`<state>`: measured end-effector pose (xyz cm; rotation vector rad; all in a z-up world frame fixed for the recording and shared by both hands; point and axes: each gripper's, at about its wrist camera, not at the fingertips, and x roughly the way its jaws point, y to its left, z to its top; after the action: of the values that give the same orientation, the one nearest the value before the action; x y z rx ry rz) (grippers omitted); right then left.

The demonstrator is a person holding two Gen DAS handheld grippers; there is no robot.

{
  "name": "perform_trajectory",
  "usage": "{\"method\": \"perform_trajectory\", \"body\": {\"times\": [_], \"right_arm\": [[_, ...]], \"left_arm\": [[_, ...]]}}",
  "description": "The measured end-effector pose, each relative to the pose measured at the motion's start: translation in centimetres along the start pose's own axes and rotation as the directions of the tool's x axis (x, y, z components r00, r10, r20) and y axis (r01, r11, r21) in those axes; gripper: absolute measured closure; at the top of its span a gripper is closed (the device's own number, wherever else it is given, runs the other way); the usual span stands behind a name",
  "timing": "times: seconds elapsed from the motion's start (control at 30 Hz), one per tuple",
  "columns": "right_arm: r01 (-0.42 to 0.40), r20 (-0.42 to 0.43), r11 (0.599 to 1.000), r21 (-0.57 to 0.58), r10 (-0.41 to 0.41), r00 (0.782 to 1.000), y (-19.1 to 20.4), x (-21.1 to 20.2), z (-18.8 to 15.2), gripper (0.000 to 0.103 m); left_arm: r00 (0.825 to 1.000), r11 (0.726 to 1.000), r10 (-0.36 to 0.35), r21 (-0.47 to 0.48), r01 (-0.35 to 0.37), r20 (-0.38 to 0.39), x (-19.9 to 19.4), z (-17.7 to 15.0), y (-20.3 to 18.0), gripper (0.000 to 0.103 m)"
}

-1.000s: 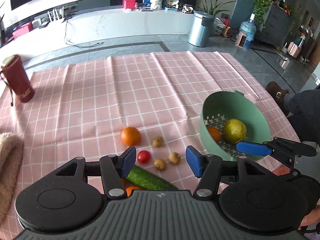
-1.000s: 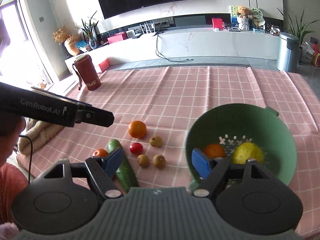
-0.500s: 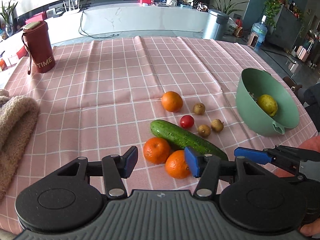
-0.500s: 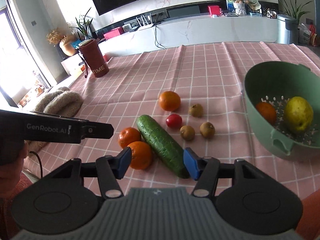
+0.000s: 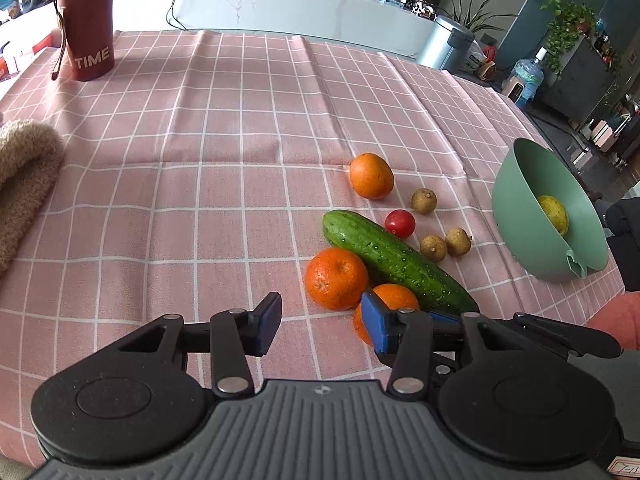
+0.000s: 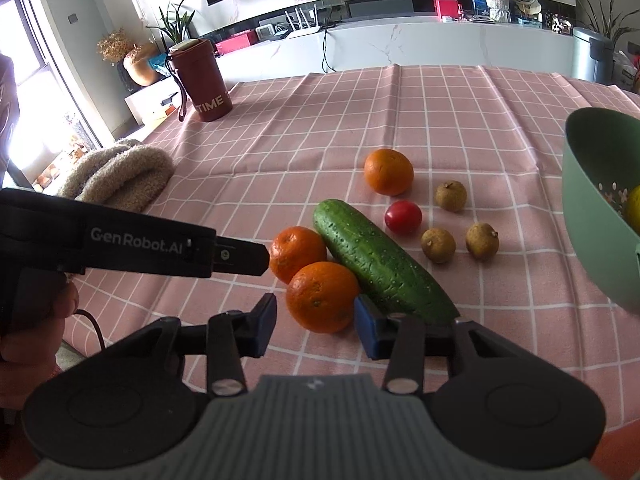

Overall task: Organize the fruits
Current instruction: 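Grasp an orange with the left tool while the right tool grasps another orange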

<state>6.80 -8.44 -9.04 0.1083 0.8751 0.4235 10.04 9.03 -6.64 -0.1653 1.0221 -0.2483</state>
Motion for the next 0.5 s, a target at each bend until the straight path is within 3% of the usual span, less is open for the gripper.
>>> {"method": "perform_trajectory", "body": {"times": [0.23, 0.5], "right_arm": [[0.039, -0.016, 0.999, -0.003, -0.039, 0.999, 0.2, 1.7, 0.4, 0.061], [0.009, -0.04, 1.0, 0.025, -0.008, 0.999, -0.3, 2.9, 0.6, 0.059]], "left_arm": [[0.999, 0.999, -0.03, -0.042, 0.029, -0.022, 0.9, 0.3, 0.7, 0.049], [0.999, 0.997, -0.031, -0.066, 0.029, -0.022, 2.3, 0.7, 0.9, 0.046]]}}
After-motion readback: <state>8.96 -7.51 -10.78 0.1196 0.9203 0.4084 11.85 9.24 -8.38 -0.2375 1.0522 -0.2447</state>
